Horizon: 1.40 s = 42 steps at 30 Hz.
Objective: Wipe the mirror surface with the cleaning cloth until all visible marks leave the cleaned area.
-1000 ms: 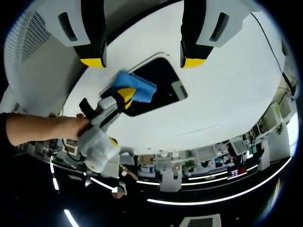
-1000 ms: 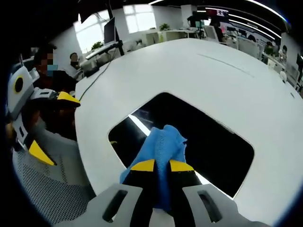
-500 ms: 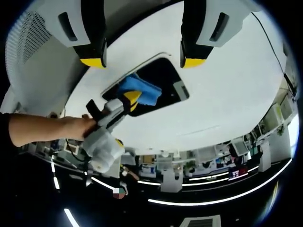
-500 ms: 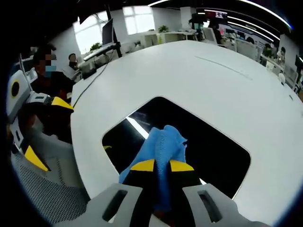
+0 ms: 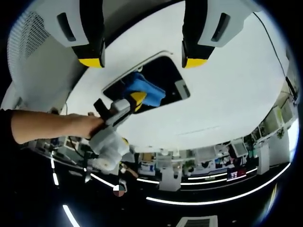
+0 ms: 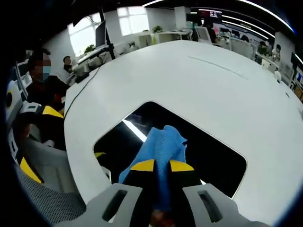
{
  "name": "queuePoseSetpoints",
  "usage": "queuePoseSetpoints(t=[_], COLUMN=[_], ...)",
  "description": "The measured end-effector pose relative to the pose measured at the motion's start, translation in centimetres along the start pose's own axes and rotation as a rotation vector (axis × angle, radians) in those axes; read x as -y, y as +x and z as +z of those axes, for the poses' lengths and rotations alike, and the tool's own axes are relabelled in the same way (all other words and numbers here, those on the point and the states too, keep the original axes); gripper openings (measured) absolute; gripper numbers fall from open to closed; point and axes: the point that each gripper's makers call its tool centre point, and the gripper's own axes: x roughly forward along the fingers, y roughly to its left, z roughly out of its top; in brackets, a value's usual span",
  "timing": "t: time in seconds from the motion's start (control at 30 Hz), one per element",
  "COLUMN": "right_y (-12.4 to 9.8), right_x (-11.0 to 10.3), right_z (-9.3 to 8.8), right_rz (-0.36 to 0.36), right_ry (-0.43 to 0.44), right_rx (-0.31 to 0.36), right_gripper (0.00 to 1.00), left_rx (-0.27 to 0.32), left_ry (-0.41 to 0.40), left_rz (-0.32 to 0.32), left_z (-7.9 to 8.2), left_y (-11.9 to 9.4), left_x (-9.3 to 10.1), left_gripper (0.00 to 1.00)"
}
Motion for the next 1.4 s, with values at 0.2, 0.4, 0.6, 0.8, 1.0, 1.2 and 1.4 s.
queuePoseSetpoints(t=[0.2, 0.4, 0.6, 0.8, 1.0, 1.2, 1.4], right_y=[0.3, 0.7, 1.1, 1.4, 1.8, 1.8, 2.0], right_x=[0.4, 0.8, 1.8, 2.3, 2.9, 2.8, 3.4], right_z=[0.4, 1.0, 1.4, 1.8, 2.3, 2.5, 2.9], right_rz=[-0.016, -0.055, -0.058, -0.064, -0.075, -0.083, -0.108], right_ry=[-0.004, -0.061, -0.064, -0.055, -0.079, -0.114, -0.186], right_rx=[0.001, 0.001, 0.004, 0.014, 0.016, 0.004, -0.012], right_gripper=[0.05, 0.05, 0.05, 0.05, 0.04, 0.04, 0.04], left_rx=[0.023, 0.034, 0.039, 0.043, 0.047, 0.046, 0.043], left_ry=[-0.017, -0.023, -0.033, -0.040, -0.047, -0.046, -0.041], left_rz=[-0.003, -0.004, -0.008, -0.009, -0.011, -0.010, -0.012], left_z=[0.3, 0.5, 0.6, 0.6, 0.7, 0.7, 0.6], left_y=[0.0, 0.0, 0.0, 0.0, 0.0, 0.0, 0.0], left_x=[0.1, 0.1, 0.1, 0.1, 0.1, 0.1, 0.1], left_gripper=[0.67, 0.68, 0.69, 0.69, 0.69, 0.69, 0.68])
